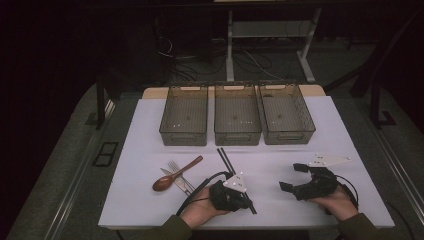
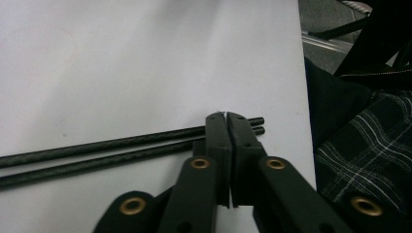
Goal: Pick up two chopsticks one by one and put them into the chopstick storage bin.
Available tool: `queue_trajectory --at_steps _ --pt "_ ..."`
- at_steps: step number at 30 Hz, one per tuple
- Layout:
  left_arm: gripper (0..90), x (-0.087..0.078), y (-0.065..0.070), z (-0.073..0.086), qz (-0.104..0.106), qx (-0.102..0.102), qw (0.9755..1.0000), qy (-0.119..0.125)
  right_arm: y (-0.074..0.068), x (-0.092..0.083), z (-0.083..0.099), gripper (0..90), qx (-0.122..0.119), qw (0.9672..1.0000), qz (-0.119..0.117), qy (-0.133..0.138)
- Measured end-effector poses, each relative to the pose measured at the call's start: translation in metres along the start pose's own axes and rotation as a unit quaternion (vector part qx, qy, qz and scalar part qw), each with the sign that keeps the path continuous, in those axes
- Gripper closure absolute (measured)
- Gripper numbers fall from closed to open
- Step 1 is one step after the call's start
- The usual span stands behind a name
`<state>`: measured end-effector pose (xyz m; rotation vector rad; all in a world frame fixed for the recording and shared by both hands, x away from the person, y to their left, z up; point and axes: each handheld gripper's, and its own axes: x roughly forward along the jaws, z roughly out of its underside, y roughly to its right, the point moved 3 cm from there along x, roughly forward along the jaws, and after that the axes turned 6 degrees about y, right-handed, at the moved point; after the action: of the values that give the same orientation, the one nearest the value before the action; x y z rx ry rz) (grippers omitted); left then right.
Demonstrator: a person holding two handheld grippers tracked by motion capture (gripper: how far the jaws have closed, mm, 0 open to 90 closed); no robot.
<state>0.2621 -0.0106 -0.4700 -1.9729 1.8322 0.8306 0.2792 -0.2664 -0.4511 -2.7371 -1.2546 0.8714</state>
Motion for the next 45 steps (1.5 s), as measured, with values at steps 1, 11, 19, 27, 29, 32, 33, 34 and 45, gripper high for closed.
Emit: queue_trajectory --at_steps 1,11,19,27,29,32,33,34,45 --pt "84.1 0.000 -0.001 -0.001 -0.001 0.001 1.0000 0.005 0.000 0.000 0.000 5.7 -0.001 1.0000 0.000 0.001" --pt "56.4 0.001 -0.009 -0.011 0.015 0.026 0.9994 0.019 0.002 -0.002 0.000 5.7 0.002 1.0000 0.000 0.001" --pt "48.3 0.011 -0.009 -0.009 0.032 0.060 0.9977 -0.003 0.003 -0.001 0.000 5.7 0.001 1.0000 -0.001 0.001" --pt "51.6 0.012 -0.008 -0.008 0.027 0.078 0.9966 -0.007 0.003 -0.001 0.001 5.7 0.002 1.0000 -0.001 -0.001" --pt "53.9 0.012 -0.008 -0.008 0.023 0.085 0.9961 -0.009 0.003 -0.001 0.001 5.7 0.002 1.0000 -0.001 -0.001" --pt "59.9 0.012 -0.009 -0.009 0.016 0.091 0.9957 -0.009 0.003 -0.001 0.001 5.7 0.003 1.0000 0.000 -0.002" --pt "60.8 0.012 -0.010 -0.008 0.017 0.090 0.9958 -0.008 0.003 -0.001 0.001 5.7 0.003 1.0000 0.000 -0.001" --pt "61.5 0.012 -0.010 -0.008 0.016 0.090 0.9958 -0.008 0.003 -0.001 0.001 5.7 0.002 1.0000 0.000 0.000" --pt "66.1 0.016 -0.015 -0.012 0.010 0.096 0.9953 0.001 0.003 -0.001 0.000 5.7 0.001 1.0000 -0.001 0.002"
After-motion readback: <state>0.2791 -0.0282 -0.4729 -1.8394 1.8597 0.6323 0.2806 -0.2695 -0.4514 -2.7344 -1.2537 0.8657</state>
